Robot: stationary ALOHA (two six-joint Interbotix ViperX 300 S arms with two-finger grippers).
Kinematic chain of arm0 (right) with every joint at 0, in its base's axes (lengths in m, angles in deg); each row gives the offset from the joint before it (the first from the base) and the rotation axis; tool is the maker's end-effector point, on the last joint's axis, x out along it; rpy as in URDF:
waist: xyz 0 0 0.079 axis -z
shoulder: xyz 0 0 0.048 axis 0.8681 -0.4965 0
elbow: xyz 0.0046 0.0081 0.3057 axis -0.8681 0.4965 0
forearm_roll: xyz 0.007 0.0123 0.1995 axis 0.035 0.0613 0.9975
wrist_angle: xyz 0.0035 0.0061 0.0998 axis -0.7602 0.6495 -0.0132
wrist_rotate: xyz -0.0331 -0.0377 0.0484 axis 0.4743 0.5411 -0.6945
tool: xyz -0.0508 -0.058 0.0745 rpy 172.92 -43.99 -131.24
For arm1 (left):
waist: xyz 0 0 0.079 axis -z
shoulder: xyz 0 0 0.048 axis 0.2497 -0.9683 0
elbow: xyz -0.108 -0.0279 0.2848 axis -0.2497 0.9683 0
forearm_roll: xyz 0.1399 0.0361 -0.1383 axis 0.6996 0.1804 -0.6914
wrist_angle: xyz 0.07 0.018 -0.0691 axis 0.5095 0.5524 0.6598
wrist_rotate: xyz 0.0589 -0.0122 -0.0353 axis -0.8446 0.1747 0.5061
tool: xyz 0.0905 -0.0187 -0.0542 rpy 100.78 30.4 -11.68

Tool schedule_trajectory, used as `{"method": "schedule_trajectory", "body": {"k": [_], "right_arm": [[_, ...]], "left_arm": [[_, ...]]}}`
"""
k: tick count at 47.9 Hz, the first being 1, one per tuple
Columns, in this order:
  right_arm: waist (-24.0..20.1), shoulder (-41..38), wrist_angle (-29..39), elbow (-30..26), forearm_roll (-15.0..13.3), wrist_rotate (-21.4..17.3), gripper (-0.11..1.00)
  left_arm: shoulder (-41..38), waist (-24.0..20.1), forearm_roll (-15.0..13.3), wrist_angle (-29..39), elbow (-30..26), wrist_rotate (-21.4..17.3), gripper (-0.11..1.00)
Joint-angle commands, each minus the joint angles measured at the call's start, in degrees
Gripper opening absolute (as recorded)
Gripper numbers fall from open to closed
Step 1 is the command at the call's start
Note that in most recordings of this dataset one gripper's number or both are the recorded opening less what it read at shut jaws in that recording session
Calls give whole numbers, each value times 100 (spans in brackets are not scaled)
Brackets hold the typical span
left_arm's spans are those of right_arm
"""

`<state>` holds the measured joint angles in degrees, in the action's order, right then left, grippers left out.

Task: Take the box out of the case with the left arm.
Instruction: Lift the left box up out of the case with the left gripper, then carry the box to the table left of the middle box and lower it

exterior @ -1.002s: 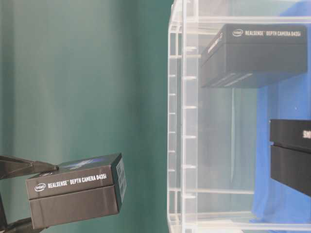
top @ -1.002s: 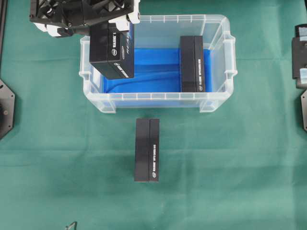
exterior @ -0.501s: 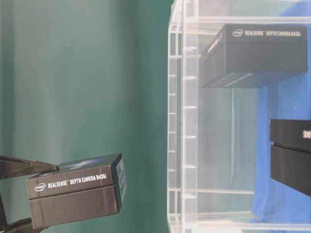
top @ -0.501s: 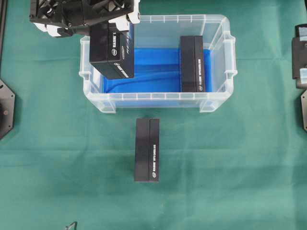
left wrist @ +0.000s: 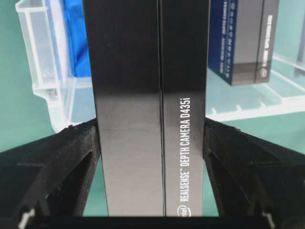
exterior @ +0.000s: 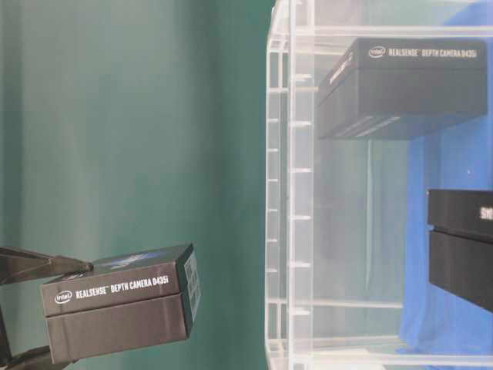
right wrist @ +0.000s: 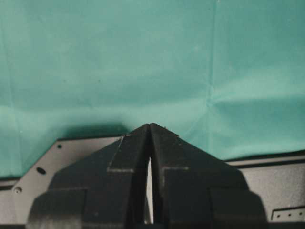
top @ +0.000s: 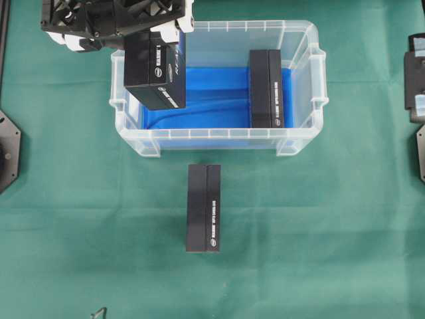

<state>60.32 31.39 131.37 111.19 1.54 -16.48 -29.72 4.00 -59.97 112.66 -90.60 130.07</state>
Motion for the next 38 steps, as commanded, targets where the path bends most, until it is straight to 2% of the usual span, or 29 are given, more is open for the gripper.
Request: {"method": "schedule_trajectory", "body": {"k": [1, 14, 23, 30, 38], "right_arm": [[9, 9, -9, -53, -18, 0, 2], [9, 9, -18, -53, -18, -18, 2], [9, 9, -26, -53, -18, -18, 2], [9, 9, -26, -53, -9, 9, 2], [9, 9, -26, -53, -18, 9, 2]], "left_arm": [[123, 9, 9, -18, -132, 9, 63], [123, 18, 9, -18, -123, 0, 63], [167, 193, 9, -18, -44, 88, 63], [229, 501, 9, -9, 97, 369, 63], [316, 1107, 35, -9, 290, 888, 63]]}}
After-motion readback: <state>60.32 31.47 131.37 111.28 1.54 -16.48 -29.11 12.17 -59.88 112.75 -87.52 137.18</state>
